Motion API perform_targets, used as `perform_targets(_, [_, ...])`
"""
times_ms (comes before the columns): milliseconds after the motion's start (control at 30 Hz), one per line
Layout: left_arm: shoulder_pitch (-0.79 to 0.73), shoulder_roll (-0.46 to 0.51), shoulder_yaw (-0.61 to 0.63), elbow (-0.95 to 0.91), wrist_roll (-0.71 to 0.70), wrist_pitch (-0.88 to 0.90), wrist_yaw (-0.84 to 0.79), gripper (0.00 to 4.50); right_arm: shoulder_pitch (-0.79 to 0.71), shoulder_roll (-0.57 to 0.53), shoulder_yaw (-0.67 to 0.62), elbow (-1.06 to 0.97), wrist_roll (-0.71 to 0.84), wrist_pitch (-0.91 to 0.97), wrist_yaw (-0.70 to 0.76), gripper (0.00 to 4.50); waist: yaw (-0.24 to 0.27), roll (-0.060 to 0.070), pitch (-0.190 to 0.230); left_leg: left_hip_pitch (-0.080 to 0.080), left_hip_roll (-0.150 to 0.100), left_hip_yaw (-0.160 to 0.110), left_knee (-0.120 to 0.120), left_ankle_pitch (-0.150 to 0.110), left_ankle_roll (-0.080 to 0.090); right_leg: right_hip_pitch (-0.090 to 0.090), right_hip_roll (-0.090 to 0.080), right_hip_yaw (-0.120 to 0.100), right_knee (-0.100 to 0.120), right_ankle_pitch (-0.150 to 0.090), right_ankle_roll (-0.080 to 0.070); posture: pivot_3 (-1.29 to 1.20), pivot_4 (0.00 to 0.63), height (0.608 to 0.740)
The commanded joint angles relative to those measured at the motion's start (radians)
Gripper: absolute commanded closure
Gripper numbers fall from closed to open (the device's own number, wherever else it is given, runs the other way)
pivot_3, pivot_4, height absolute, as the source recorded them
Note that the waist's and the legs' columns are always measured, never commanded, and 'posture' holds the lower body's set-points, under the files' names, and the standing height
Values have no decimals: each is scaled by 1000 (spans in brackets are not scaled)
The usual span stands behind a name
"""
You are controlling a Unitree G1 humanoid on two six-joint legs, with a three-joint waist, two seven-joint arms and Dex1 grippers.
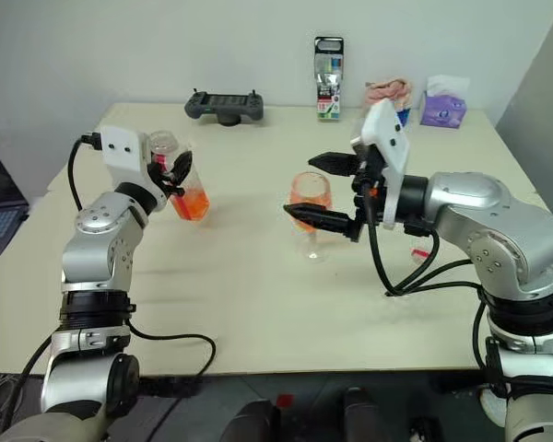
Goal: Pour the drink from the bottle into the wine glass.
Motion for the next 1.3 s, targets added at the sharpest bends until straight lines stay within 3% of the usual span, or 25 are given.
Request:
perform_targets(33, [8, -18, 52, -79, -47, 33, 36, 2372, -57, 15, 14, 15, 0, 33, -5, 0, 1, 0, 0, 0, 0, 0, 0, 0, 0, 0, -1, 0, 0, 0, 0, 0, 150, 740])
perform_targets(367, [123, -30, 75, -91, -60, 55, 63, 2372, -68, 9, 35, 33, -60, 1, 36, 0, -3, -1, 0, 1, -1, 2, 0, 0, 0, 0, -1, 1, 0, 0, 0, 0, 150, 740])
perform_targets(600, [153, -41, 66, -130, -63, 70, 74, 86, -66, 4, 36, 41, -89, -11, 53, 0, -4, -1, 0, 1, 0, 2, 0, 0, 0, 0, -1, 1, 0, 0, 0, 0, 150, 740])
perform_targets(900, [196, -29, 59, -250, -92, 153, 52, 36, -61, -1, 26, 56, -117, -31, 75, 0, -4, -1, 0, 1, 0, 2, 0, 0, 0, 0, -1, 1, -1, 0, 0, 0, 150, 740])
perform_targets(1067, [212, 39, 105, -401, -137, 280, 30, 36, -60, -27, 15, 80, -136, -54, 98, 0, -5, -1, 0, 0, 0, 2, 0, 0, 0, 0, -1, 1, -1, 0, 0, 0, 150, 740])
perform_targets(1300, [166, 227, 191, -522, -266, 465, -83, 36, -53, -85, -18, 108, -133, -74, 155, 0, -7, -1, 0, 1, 0, 2, -1, 0, 0, 0, 0, 1, -2, 0, 0, 0, 150, 740])
